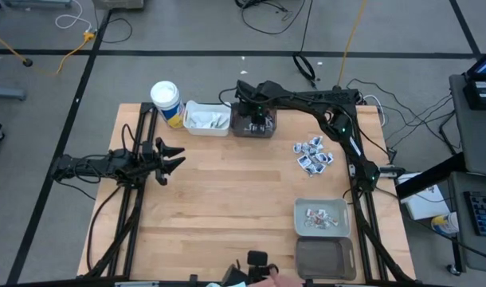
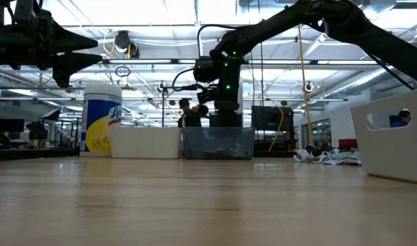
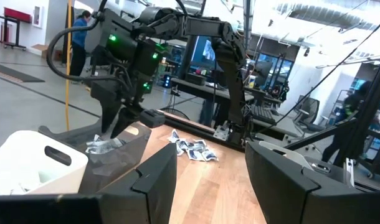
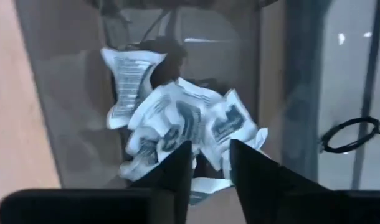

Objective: Pick & Place First Aid Supplies
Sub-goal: Put the gray towelette pack into the top black bin

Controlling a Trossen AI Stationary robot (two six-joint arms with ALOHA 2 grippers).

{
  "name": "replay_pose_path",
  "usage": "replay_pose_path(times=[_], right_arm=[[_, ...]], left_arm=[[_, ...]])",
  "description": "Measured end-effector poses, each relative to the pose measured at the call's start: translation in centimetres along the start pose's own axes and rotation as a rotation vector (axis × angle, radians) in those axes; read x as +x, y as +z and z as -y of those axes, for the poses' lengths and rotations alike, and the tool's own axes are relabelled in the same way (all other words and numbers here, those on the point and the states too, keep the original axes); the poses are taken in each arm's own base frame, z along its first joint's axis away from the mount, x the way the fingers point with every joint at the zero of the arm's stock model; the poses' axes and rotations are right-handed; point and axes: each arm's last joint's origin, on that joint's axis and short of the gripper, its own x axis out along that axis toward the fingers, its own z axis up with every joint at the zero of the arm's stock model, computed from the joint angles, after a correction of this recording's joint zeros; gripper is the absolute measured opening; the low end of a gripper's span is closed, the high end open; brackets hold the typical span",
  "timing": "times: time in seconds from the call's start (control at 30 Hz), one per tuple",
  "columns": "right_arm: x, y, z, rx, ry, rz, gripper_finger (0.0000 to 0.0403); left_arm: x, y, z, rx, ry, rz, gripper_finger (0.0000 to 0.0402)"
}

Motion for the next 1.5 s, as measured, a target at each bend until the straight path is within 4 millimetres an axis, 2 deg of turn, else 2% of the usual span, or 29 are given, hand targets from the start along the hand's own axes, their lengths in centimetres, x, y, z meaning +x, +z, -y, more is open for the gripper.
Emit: replay_pose_path(times=[0.17,0.37,0.43,0.53,0.7,0.87,1.07,1.17,1.33,1.5], right_arm=[[0.0,0.1,0.1,-0.012,-0.016,0.007,0.0148],[-0.1,0.2,0.1,0.114,-0.020,0.022,0.0151],[-1.1,-0.1,0.4,0.245,-0.023,0.035,0.0149],[-3.6,-0.6,0.6,0.475,-0.030,0.070,0.0150],[-6.9,-2.1,0.4,0.856,-0.045,0.043,0.0162],[-9.4,-3.7,0.0,1.037,-0.060,0.002,0.0177],[-10.4,-7.3,-1.5,1.107,-0.101,-0.034,0.0192],[-10.2,-9.6,-2.6,1.114,-0.098,-0.016,0.0200],[-10.1,-14.2,-4.1,1.167,-0.109,-0.034,0.0209],[-9.8,-18.5,-4.6,1.216,-0.158,-0.081,0.0214]], left_arm=[[0.0,0.0,0.0,0.000,0.000,0.000,0.0196],[0.0,0.0,0.0,0.000,0.000,0.000,0.0196],[0.0,0.0,0.0,0.000,0.000,0.000,0.0196],[0.0,0.0,0.0,0.000,0.000,0.000,0.0196],[0.0,0.0,0.0,0.000,0.000,0.000,0.0196],[0.0,0.0,0.0,0.000,0.000,0.000,0.0196],[0.0,0.0,0.0,0.000,0.000,0.000,0.0196],[0.0,0.0,0.0,0.000,0.000,0.000,0.0196],[0.0,0.0,0.0,0.000,0.000,0.000,0.0196],[0.0,0.0,0.0,0.000,0.000,0.000,0.0196]])
